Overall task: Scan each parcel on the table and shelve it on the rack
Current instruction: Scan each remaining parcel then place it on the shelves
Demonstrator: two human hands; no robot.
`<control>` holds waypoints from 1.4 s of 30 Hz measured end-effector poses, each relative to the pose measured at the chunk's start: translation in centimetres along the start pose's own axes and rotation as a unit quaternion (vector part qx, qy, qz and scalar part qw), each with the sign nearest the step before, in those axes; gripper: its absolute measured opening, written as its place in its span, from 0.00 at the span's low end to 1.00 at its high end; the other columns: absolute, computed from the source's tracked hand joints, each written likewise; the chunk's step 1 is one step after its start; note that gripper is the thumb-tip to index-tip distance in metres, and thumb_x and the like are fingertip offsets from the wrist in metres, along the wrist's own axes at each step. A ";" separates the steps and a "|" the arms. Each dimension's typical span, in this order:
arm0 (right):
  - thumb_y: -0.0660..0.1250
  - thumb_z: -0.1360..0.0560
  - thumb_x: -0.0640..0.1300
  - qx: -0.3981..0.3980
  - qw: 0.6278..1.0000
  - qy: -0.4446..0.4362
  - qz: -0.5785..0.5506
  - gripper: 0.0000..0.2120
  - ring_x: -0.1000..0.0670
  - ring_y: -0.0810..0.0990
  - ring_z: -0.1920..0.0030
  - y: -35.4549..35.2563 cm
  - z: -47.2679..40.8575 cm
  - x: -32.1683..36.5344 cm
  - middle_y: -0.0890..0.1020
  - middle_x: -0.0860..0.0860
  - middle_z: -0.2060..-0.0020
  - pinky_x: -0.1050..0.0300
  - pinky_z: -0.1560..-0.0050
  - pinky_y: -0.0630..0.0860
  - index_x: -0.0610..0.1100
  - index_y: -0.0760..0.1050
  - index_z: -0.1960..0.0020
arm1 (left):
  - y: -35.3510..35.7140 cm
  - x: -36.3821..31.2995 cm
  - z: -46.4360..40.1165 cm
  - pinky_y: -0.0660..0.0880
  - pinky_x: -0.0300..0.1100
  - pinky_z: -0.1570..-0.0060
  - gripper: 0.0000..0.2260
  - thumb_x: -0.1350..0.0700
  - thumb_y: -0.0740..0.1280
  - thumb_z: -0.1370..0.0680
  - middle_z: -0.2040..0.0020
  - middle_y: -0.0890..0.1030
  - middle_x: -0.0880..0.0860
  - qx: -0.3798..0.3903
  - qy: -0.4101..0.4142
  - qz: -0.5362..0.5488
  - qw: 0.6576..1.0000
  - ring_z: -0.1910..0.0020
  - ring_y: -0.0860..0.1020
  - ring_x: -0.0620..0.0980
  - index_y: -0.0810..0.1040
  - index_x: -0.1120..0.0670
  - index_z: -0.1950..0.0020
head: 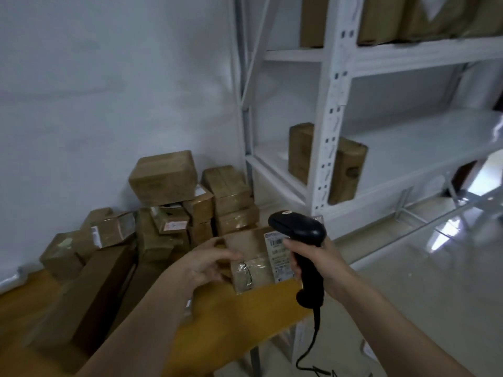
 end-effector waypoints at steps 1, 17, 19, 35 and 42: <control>0.75 0.29 0.41 -0.007 1.000 -0.006 -0.009 0.11 0.47 0.72 0.74 -1.5 0.7 0.3 0.74 0.42 0.73 0.54 0.71 0.71 0.37 0.75 0.62 | 2.0 -0.2 -0.1 0.81 0.55 0.62 0.34 0.66 0.78 0.42 0.43 0.81 0.59 0.008 0.008 0.002 1.000 0.46 0.80 0.60 0.74 0.54 0.37; 0.77 0.32 0.44 -0.181 0.974 -0.124 -0.058 0.15 0.46 0.85 0.55 -21.6 4.5 4.7 0.86 0.48 0.56 0.50 0.57 0.81 0.51 0.80 0.47 | 27.3 -2.3 -1.4 0.73 0.32 0.54 0.33 0.52 0.81 0.36 0.49 0.71 0.42 -0.169 0.294 -0.123 0.932 0.46 0.74 0.44 0.65 0.48 0.41; 0.78 0.32 0.44 -0.186 0.972 -0.130 -0.067 0.15 0.47 0.85 0.51 -22.6 3.6 5.4 0.86 0.50 0.54 0.45 0.48 0.81 0.54 0.80 0.48 | 29.1 -3.3 -2.1 0.75 0.36 0.50 0.32 0.52 0.81 0.36 0.46 0.73 0.47 -0.189 0.313 -0.131 0.921 0.44 0.74 0.46 0.64 0.49 0.41; 0.75 0.30 0.39 -0.191 0.965 -0.158 -0.085 0.10 0.45 0.84 0.48 -28.6 -7.3 10.4 0.86 0.51 0.58 0.47 0.51 0.80 0.48 0.81 0.50 | 37.0 -8.4 -9.8 0.61 0.35 0.32 0.33 0.68 0.67 0.25 0.30 0.60 0.53 -0.206 0.403 -0.221 0.864 0.30 0.64 0.49 0.56 0.53 0.25; 0.74 0.30 0.35 -0.239 0.957 -0.131 -0.099 0.12 0.46 0.82 0.47 -30.3 -11.8 8.6 0.85 0.50 0.58 0.45 0.44 0.79 0.50 0.80 0.53 | 36.8 -8.4 -12.5 0.57 0.26 0.39 0.33 0.70 0.63 0.24 0.32 0.60 0.53 -0.216 0.418 -0.321 0.822 0.39 0.60 0.38 0.57 0.54 0.22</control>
Point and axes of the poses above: each hand's wrist, its own z-axis away from the middle knuckle, its own y-axis out of the palm, x = y × z, the point moved 6 cm from there along -z, towards the middle knuckle
